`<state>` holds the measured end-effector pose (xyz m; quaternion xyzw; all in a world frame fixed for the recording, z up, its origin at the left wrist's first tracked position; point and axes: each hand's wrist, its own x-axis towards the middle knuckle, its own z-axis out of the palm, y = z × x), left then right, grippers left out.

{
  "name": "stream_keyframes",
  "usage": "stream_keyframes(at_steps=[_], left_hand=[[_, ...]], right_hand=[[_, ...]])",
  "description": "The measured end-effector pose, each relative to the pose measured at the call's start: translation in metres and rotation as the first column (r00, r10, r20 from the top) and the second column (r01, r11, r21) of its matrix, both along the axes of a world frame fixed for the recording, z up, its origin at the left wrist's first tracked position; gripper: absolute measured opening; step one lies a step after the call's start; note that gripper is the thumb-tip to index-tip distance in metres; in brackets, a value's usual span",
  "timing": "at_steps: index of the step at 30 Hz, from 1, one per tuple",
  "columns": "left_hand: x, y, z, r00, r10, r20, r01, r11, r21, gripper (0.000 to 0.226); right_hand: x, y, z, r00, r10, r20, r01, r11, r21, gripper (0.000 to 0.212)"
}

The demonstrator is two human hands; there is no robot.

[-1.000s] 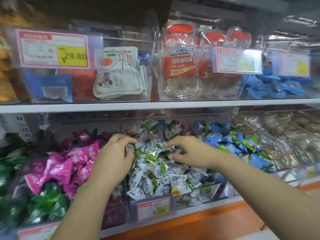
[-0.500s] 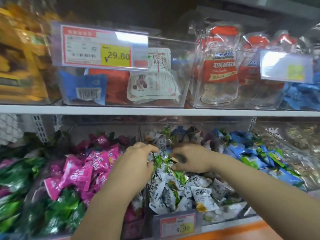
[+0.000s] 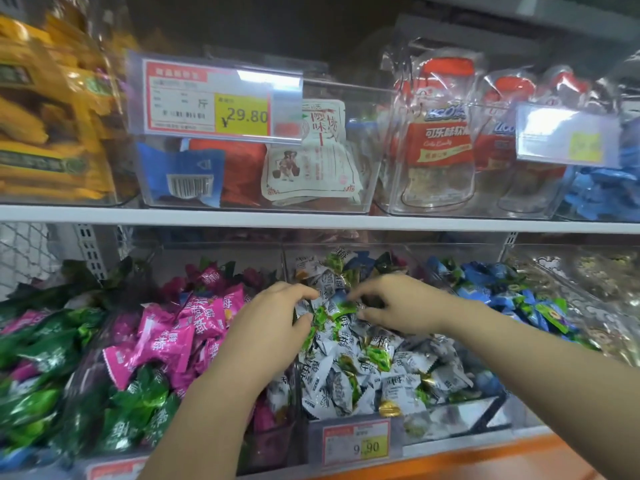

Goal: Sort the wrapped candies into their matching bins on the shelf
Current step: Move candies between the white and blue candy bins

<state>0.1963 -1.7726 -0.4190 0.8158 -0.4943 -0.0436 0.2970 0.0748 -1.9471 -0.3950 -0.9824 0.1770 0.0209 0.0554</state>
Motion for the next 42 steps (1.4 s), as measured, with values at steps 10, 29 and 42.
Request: stream_keyframes(at_steps=[10,29,42], left_hand=[[0.008,0.003,0.001,0.997,-0.053,-0.06,0.052,0.998,-0.026,0.034],[-0.018,-0.009,0.003,0.909,-0.222,-0.353,0.109,0.944,-0.312,0.031],[0.007,-0.004,0.001,0.954,0.108,-0.28,-0.213,0.901,-0.378,0.033]], right_hand=[[0.042,-0.01,-0.031,0.997,0.011,0.075,0.004,0.982,-0.19,0.044],[-0.031,0.039,0.01,0.828,-0.368,0.424,-0.12,0.621,0.774,0.011],[0.002,-0.044,-0.024,0.957,-0.274,0.1,0.262,0.958,0.113,0.071]])
